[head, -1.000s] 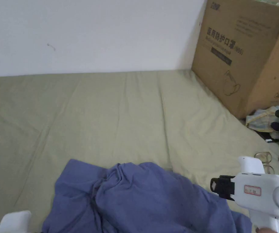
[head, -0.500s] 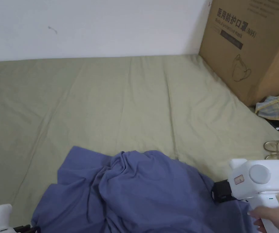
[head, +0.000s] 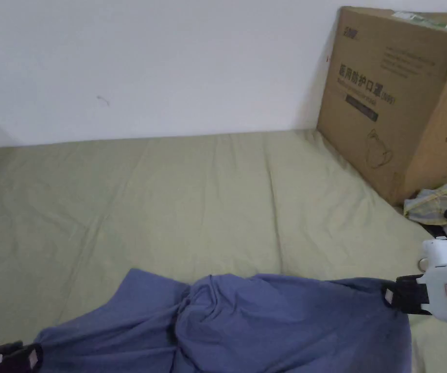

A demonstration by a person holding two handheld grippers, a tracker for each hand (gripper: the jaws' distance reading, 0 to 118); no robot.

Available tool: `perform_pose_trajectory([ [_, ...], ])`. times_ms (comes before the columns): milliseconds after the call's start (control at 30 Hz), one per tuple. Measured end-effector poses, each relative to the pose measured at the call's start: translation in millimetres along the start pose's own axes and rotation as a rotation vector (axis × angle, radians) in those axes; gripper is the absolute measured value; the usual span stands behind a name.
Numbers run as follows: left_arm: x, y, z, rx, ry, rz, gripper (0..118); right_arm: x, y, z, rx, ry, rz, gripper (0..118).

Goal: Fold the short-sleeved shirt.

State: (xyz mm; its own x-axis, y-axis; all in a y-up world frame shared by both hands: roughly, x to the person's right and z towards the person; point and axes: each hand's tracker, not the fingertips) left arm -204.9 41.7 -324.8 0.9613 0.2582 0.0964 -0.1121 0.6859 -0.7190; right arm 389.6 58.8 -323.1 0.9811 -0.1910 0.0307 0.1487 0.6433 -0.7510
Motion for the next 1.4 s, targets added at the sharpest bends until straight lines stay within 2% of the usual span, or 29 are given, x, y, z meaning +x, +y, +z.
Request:
perform_pose_trajectory([
  [67,-0.5,19.7,22.1,0.052,0.013,-0.016,1,-5.2,9.7,28.6,0.064,-0.01,0.022,2],
  [333,9.8,108.7,87.6,0.23,-0.011,-0.093,1,-26.7,80.9,109.8,0.276,0.059,-0.027,2],
  [567,29.8,185.4,123.5,0.356,0.006,-0.18,1,-55.4,159.9,143.6,0.391,0.025,0.038,2],
  [700,29.7,227.3,128.7,0.376,-0.006,-0.161,1,-69.1,207.3,158.5,0.445,0.009,0.039,2],
  [967,35.1,301.5,113.8,0.451,0.04,-0.166,1,-97.7,308.5,163.3,0.53,-0.041,0.048,2],
  [1167,37.7,354.5,73.1,0.505,0.072,-0.145,1,-113.8,376.5,137.8,0.58,-0.098,0.035,2],
  [1400,43.4,398.1,19.9,0.563,0.115,-0.142,1,-126.9,431.4,101.9,0.632,-0.156,0.058,2],
])
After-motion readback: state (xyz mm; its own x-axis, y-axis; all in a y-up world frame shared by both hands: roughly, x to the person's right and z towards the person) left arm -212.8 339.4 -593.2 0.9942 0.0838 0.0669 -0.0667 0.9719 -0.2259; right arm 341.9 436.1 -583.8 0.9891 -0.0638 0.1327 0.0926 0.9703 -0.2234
